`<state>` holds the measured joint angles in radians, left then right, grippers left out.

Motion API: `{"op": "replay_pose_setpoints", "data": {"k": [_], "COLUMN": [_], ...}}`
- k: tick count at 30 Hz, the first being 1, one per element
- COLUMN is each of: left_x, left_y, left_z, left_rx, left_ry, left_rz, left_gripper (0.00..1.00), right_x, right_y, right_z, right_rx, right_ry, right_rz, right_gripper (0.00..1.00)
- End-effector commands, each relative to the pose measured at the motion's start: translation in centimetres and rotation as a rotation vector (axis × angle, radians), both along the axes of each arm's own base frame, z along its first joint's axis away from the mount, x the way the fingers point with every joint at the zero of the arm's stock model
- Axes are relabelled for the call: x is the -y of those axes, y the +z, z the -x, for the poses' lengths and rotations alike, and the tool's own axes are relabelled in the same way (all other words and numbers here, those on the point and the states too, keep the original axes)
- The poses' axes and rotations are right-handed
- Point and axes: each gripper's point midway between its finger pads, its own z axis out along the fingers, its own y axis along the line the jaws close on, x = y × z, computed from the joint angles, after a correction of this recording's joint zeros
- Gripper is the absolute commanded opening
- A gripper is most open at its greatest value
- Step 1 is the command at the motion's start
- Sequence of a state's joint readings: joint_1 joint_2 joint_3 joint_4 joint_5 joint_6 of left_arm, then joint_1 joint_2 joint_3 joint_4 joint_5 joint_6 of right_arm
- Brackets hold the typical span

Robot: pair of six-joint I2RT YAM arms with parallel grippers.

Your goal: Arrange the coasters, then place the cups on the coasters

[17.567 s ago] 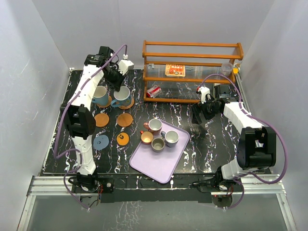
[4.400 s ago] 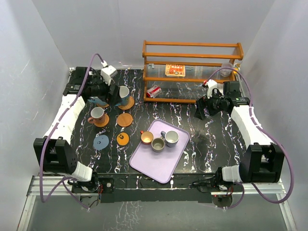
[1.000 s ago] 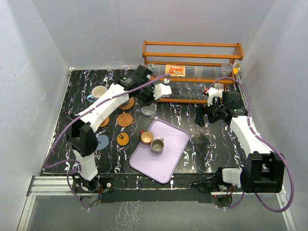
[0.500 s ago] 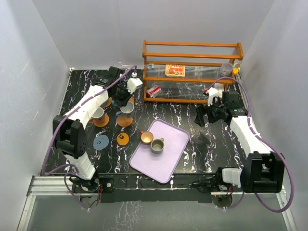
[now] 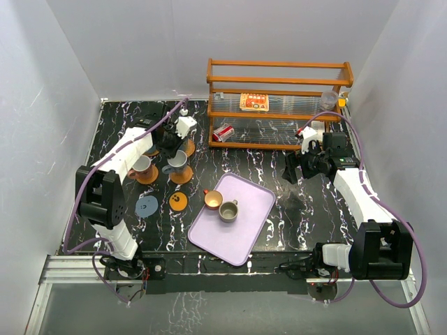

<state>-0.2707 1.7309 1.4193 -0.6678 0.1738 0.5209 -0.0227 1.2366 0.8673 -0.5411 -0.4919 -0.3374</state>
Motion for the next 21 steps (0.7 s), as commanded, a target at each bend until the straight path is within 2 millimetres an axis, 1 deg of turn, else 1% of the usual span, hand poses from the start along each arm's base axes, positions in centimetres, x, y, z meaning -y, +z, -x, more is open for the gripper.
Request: {"op": "replay_pose_setpoints", "data": {"k": [1,14,21], "left_x": [-0.3,-0.5,-0.6], "left_y": [0.6,-1.7,-2.4], "left_z": [-0.4,-0.2,0.1], "left_rx": [0.028,-0.02,-0.032], "left_ry": [0.031,0.038,0.035], "left_rz": [0.017,-0.003,-0.008], "left_gripper": [0.0,0.0,0.0], "right_x": [0.3,0.3,0.3], "right_y": [1.0,1.0,1.1], "right_z": [-1.0,-1.0,-1.0], "right_rx": [0.057,0.059,0.06], "right_ry": [-0.011,-0.01,-0.01], "right_rz": [-0.001,-0.001,-0.002], "right_gripper": [0.98,0.98,0.98]}}
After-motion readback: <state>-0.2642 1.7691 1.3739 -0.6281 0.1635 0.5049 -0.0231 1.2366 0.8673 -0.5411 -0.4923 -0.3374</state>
